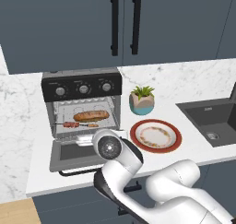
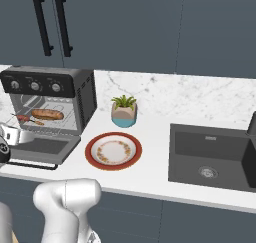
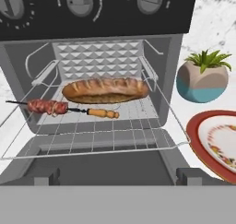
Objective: Pick up the kebab skewer and baguette bread, and place them inside the toaster oven. Close the toaster oven door and start by setting the timer.
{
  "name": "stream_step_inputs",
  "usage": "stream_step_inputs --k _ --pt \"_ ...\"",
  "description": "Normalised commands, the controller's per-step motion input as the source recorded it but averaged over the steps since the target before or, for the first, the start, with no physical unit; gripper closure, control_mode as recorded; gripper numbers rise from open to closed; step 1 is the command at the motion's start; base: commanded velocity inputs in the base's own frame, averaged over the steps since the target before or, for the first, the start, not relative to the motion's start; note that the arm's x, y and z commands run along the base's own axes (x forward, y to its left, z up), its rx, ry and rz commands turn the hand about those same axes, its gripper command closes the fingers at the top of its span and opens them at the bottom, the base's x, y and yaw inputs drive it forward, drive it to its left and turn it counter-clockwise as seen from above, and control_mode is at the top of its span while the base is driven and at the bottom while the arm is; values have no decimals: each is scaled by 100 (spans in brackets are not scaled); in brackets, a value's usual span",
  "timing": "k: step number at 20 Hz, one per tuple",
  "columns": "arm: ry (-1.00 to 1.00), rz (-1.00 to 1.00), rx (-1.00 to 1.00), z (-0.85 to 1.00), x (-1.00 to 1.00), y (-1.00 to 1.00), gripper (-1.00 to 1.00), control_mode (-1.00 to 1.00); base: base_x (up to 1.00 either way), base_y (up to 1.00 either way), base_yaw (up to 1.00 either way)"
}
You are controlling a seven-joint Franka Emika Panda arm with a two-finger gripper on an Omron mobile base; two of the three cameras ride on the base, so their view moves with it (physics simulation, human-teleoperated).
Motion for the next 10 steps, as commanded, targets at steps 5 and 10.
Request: stream_step_inputs --k 5,10 --pt "-3 0 0 -11 5 -7 -100 -100 0 0 0" --pt "-2 0 0 -13 4 -4 -100 -100 0 0 0"
